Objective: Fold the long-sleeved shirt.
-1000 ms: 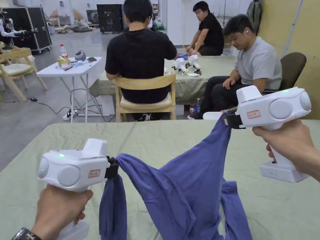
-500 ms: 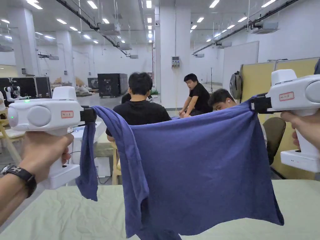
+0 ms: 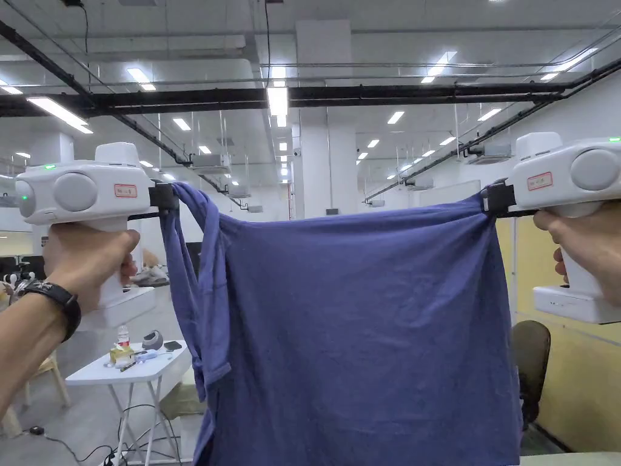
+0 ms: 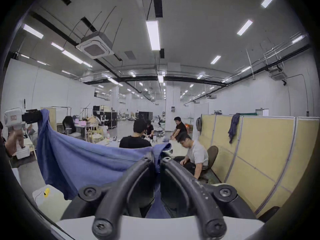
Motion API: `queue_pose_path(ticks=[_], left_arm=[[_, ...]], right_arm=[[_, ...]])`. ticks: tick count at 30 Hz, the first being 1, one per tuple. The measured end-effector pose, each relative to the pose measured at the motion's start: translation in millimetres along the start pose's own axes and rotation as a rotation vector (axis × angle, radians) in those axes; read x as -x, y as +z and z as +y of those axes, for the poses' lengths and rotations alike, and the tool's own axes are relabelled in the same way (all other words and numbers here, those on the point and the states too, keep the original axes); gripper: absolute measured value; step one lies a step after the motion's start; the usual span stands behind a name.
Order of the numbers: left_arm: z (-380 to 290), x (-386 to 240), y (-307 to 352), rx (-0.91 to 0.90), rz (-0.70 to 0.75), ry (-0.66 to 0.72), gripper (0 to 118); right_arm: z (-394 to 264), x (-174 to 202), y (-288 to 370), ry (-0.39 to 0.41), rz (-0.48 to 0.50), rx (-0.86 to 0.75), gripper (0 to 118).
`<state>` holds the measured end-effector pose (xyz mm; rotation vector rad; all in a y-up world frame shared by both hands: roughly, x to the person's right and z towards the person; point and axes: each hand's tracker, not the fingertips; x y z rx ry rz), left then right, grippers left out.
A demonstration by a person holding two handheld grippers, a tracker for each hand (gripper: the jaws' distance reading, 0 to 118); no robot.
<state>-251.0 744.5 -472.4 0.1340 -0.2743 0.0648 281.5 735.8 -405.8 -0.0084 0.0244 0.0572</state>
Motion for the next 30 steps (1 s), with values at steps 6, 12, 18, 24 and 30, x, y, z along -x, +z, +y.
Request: queue_pose_path(ticks=[6,12,18,24,30], left_arm=[[25,2,6,-0.033,-0.013,0.000,3],[23,4,5,-0.025,-0.026,0.001,3],[17,9,-6,-0.029,-0.016,0.002,3],[13,20,-38,-0.024,-0.013,0.004,3],[6,36,-87,-0.024,0.004,-0.005,3]], right_arm=[[26,4,15,0.025,-0.013,-0.043,7],[24,0,11,-0.006,-0.013,-0.048,7],[14,0,-5,0.000,-0.014,-0.045,7],[8,4,-39,0.012,-0.018,-0.040,7],[6,7,-93,0.016,-0.035,-0.042,7]])
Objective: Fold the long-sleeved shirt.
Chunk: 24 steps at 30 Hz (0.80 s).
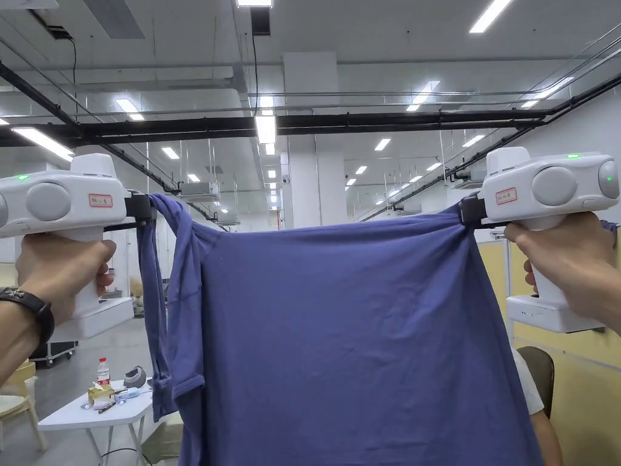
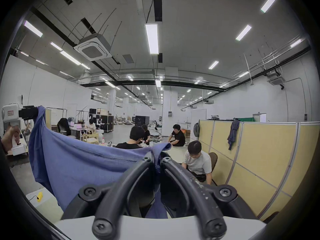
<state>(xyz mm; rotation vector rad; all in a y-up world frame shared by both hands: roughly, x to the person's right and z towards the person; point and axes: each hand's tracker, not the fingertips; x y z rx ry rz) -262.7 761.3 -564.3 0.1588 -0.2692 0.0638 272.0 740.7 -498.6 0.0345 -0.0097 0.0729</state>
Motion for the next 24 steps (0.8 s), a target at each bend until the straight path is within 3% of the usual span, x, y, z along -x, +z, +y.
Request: queue_pose_path(ticks=[13,24], left_arm=[[-37,23,-98,-0.015,0.035,-0.001,3],[-174,52,-141,0.100,0.057,0.037,3]], right_arm=[[-32,3,-119,0.000,-0.015,-0.002,7],[-163,21,-196,0.003,0.041,0.139,7]])
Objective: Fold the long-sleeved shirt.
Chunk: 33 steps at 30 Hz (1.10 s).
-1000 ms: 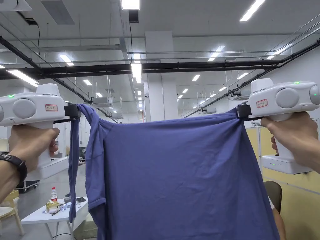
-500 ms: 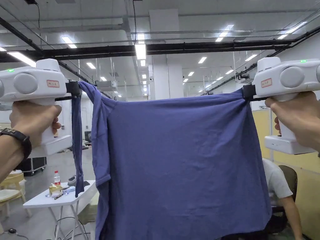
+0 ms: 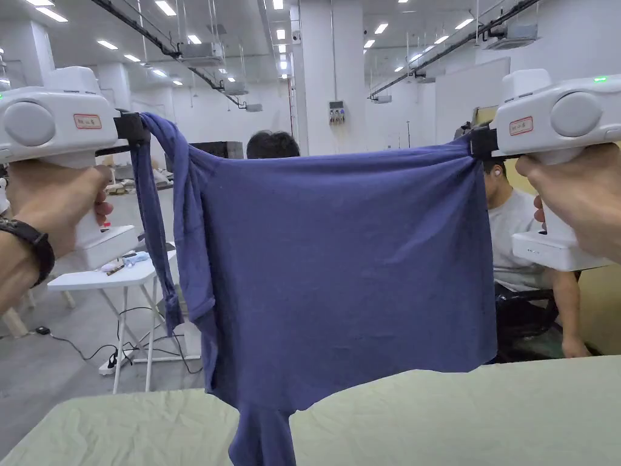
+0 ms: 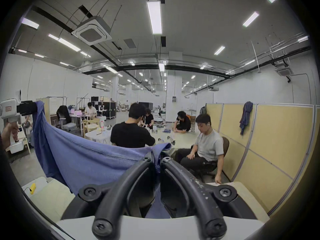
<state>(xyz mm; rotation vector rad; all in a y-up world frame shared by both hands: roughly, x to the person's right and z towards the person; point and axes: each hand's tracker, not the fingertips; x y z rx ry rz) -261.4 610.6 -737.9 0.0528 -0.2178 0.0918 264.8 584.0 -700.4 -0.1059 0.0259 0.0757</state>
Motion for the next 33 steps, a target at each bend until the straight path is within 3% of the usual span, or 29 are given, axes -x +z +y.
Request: queue_pose_path(ticks=[6,13,17,33], left_arm=[[-71,17,16,0.077,-0.011,0.004,3],[-137,27,79,0.138,-0.026,0.046,3],[-170,20,128,0.220,-0.055,-0.001,3],[-302,2,335,0.491,-0.075,0.023,3]], right_arm=[[-71,10,-8,-0.024,0.041,0.073,7],[-148,19,29,-0.062,0.084,0.158,7],[-191,23,66,-0.083,0.093,0.210,7],[-341,36,253,-0.145,0.140,0.413,7]])
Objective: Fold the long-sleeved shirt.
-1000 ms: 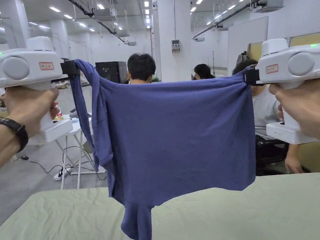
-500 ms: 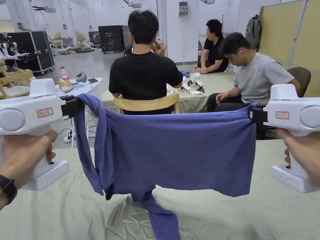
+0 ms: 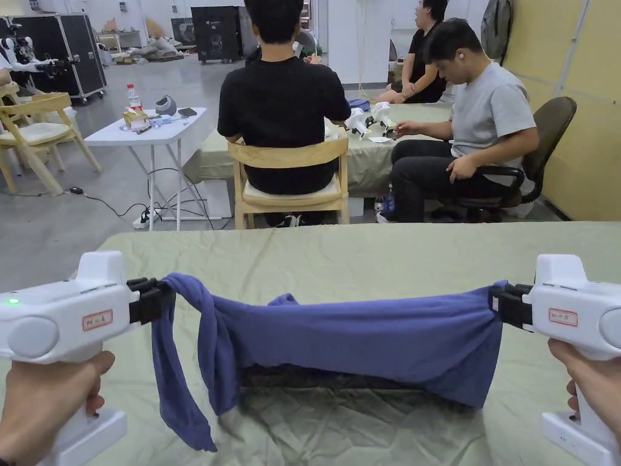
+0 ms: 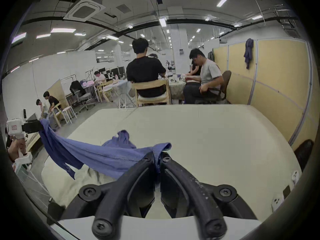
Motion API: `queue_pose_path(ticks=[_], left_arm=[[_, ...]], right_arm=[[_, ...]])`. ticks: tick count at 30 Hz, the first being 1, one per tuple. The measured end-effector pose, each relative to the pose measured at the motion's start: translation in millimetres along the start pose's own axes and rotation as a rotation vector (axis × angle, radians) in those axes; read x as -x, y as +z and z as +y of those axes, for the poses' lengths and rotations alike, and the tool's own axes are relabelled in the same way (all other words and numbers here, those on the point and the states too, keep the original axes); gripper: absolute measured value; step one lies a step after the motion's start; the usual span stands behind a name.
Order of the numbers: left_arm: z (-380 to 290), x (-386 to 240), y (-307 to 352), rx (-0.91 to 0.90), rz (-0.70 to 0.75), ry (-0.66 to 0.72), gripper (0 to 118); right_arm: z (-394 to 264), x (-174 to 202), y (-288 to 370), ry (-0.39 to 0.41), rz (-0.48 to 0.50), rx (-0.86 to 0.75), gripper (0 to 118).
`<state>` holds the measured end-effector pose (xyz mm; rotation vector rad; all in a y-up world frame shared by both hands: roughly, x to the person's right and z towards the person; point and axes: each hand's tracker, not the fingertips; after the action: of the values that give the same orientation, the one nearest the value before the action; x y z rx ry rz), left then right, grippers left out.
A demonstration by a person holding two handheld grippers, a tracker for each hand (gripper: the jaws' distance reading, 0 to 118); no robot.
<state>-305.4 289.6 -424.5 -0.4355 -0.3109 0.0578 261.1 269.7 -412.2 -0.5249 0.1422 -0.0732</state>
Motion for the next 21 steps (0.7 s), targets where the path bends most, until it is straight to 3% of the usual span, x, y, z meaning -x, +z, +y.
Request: queue_pose_path(ticks=[7,11,14,17,21], left_arm=[[-88,-6,8,0.205,-0.011,-0.010,3],[-132,-6,-1,0.357,-0.023,0.020,4],[-162,-7,-8,0.441,-0.002,-0.010,4],[-188,3,-18,0.520,0.005,0.044,4],[-210,3,-26,0.604,0.003,-0.012,4]], right_arm=[[-88,-3,7,0.032,0.004,0.149,7],[-138,-5,0,-0.031,0.002,0.248,7],[-169,-3,-7,-0.025,-0.007,0.330,7],[-189,-3,-14,-0.054,-0.007,0.379,7],[-203,-2,-22,-0.072,-0.020,0.435,7]])
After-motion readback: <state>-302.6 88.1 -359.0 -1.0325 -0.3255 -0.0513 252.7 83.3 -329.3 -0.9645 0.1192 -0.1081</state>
